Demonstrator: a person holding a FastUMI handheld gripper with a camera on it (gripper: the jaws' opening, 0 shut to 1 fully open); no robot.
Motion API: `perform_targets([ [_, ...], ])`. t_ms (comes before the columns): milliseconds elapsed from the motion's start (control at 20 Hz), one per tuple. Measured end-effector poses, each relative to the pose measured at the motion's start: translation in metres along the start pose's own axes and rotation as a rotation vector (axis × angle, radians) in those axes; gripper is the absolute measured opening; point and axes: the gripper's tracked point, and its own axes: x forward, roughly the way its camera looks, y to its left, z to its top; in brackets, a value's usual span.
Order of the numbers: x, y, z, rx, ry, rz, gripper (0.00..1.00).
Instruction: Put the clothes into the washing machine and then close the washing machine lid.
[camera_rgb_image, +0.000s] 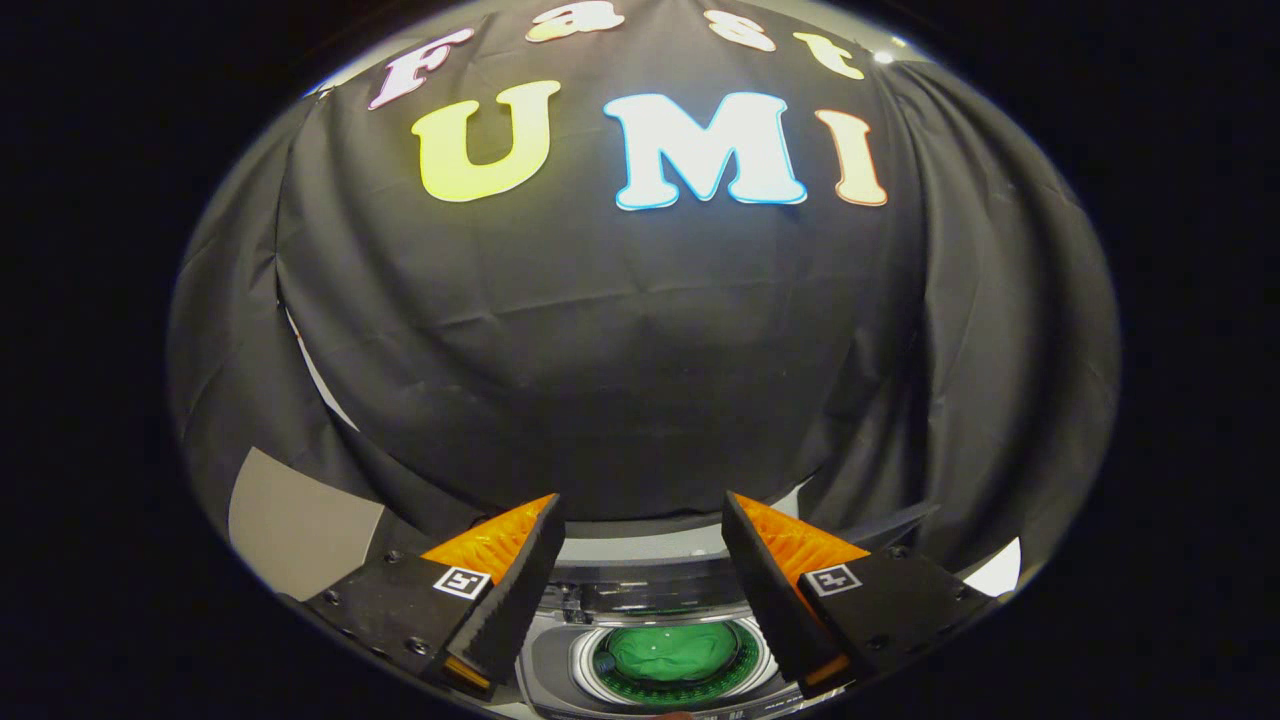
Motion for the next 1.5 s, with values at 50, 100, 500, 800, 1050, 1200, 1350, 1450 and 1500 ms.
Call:
perform_targets([
  [50,0.006,-0.002,-0.002,-0.009,0.013,-0.004,0.98],
  [100,0.013,-0.002,-0.005,-0.011,0.028,-0.009,0.98],
  [500,0.033,-0.004,-0.014,0.014,0.094,-0.001,0.98],
  [800,0.035,-0.004,-0.024,-0.05,0.105,-0.02,0.99],
  [1050,0.025,-0.004,-0.032,-0.057,0.1,-0.019,0.99],
  [1200,0.006,-0.004,-0.046,-0.061,0.089,-0.019,0.99],
  [1350,-0.001,-0.004,-0.051,-0.072,0.054,-0.011,0.99],
  [1450,-0.007,-0.004,-0.051,-0.07,-0.014,-0.005,0.99],
  [1500,-0.011,-0.003,-0.053,-0.071,-0.045,-0.004,0.99],
])
